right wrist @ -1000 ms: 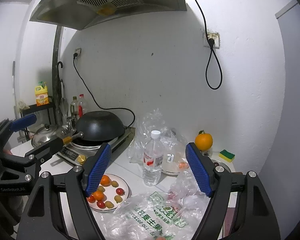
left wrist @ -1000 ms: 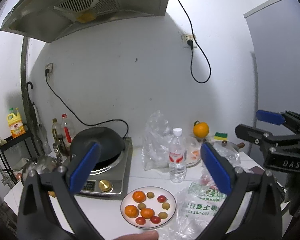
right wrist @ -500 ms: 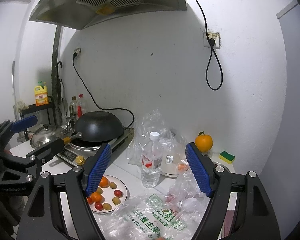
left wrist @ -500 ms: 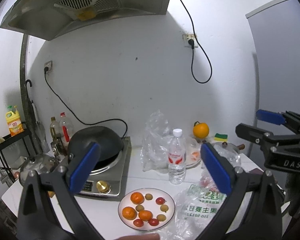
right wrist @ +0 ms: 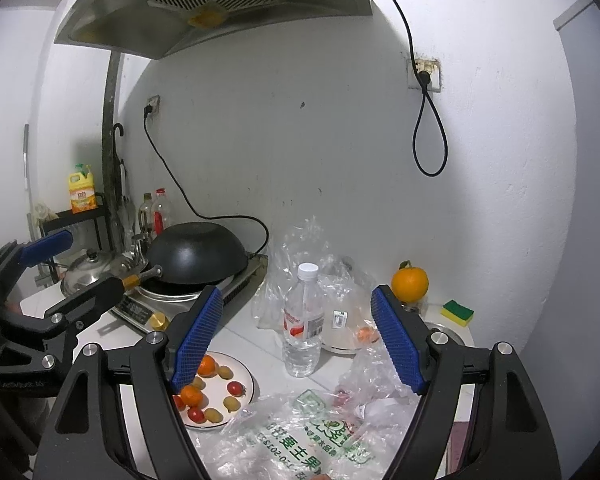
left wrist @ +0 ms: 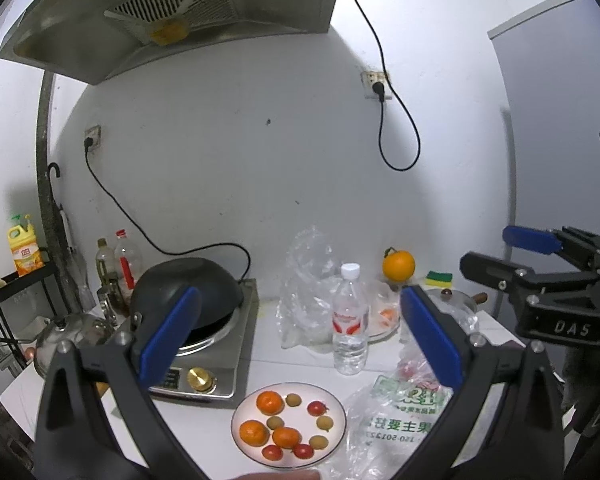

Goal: Organize fruits

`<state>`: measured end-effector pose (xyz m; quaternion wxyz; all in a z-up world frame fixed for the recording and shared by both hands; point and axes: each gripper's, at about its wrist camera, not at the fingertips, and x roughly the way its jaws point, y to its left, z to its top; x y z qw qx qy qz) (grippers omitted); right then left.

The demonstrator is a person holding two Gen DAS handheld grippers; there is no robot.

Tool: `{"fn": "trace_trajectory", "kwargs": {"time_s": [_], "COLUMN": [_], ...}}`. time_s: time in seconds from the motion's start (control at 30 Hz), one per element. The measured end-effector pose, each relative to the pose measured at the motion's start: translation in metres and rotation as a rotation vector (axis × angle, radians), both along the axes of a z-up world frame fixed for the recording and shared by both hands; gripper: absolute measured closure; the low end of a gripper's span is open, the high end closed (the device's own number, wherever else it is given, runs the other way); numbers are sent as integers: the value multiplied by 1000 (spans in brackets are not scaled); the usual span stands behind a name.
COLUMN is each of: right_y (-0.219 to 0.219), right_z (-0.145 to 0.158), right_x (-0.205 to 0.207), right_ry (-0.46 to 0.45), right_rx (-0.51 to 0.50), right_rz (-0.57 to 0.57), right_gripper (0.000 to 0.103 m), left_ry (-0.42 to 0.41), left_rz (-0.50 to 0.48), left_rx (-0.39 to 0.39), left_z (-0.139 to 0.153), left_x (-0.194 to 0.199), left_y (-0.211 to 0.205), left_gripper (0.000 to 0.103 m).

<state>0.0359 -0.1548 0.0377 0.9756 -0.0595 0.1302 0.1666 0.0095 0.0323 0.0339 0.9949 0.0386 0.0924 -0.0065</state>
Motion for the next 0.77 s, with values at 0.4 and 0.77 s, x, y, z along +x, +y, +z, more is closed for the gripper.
{"fn": "trace_trajectory", "kwargs": {"time_s": [0.4, 0.77], "right_y": [2, 3], "right_z": [0, 0], "right_x": [2, 11], "right_ry": [-2, 14], "right_rx": [-1, -2], "right_rz": [2, 1], "right_gripper": [23, 23], "left_ry": [3, 22], "left_rz": [4, -26], "left_rx": [-9, -28], "left_z": [-1, -5], "left_x": [4, 19], "left_y": [2, 6], "left_gripper": [1, 1]}}
